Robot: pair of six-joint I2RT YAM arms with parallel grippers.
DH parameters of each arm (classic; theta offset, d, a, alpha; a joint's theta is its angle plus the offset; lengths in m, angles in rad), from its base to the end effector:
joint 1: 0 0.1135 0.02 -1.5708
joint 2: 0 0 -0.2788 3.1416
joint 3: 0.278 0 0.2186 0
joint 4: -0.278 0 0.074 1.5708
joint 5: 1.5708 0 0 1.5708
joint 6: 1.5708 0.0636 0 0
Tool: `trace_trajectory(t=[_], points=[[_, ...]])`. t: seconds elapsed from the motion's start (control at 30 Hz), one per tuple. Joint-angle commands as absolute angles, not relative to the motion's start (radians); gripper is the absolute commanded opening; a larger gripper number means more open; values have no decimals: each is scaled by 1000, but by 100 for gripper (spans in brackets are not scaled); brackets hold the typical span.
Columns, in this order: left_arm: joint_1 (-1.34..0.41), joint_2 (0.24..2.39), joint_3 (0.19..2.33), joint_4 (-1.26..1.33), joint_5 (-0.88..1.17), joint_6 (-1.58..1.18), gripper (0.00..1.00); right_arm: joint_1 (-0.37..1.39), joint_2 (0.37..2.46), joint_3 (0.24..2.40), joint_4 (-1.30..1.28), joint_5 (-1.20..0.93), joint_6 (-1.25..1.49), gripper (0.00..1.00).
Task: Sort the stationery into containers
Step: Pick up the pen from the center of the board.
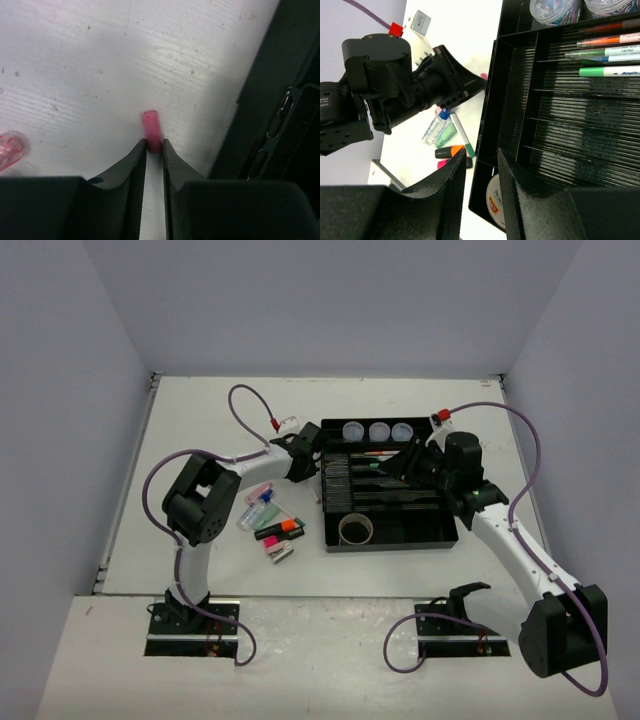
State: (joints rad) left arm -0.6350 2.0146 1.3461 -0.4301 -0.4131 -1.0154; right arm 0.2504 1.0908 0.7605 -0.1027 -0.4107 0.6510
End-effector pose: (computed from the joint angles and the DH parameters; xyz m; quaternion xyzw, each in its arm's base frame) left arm 0.3388 -0.2179 0.1643 -0.2270 0.9254 -0.0329 0.3018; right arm 0.2162 0.0815 0.2939 0.0565 0.8302 0.3844 0.3999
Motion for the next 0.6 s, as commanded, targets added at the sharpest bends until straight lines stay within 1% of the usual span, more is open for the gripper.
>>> trace_trajectory(t=[0.0,0.03,0.1,0.2,0.3,0.33,0.37,0.43,0.5,0.57], points=[[-627,2048,1345,-478,-435,-1026,11,251,1080,750,-67,-420,644,34],[-626,2038,1334,-481,-443,-1029,7,250,1078,749,-65,-425,644,35],[-626,2013,1313,-482,-457,-1028,4,250,1074,741,-52,-441,644,40],[-626,1976,1296,-490,-470,-1017,0,251,1063,719,-15,-468,651,50],[-626,1913,1267,-475,-468,-1007,0,250,1054,701,33,-516,648,59],[-627,1888,1254,-453,-460,-994,0,251,1055,696,51,-534,647,60],[-628,1863,1239,-427,-448,-981,0,252,1056,694,63,-555,647,63],[-630,1776,1187,-357,-424,-964,0,252,1076,690,85,-599,657,73],[-632,1710,1158,-327,-405,-959,0,252,1100,679,123,-636,676,76],[-637,1653,1140,-322,-403,-958,0,254,1121,671,163,-684,697,76]])
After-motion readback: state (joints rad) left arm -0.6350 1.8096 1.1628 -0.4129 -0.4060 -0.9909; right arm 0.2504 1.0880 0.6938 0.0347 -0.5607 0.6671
